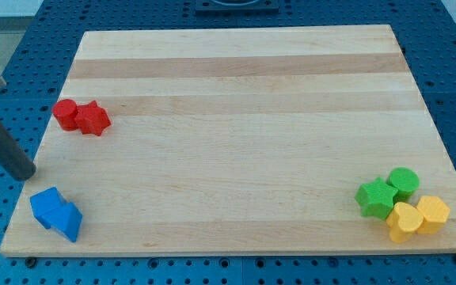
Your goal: Place the blue triangle into the green star
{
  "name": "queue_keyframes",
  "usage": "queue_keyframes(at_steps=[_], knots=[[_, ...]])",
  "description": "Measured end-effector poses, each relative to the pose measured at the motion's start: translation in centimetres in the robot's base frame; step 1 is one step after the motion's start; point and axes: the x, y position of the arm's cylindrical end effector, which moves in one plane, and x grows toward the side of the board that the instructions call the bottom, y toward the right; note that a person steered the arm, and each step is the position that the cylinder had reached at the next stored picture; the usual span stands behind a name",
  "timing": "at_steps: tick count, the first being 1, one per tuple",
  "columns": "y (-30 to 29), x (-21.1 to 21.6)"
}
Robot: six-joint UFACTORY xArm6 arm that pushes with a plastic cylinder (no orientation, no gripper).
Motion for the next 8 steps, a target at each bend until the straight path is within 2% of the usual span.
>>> queue_keyframes(at_steps=[2,3,5,7,8], knots=[[0.0,1.2],[1.1,5.3],[5.2,9.9],[7.0,10.5],[10.9,10.4]])
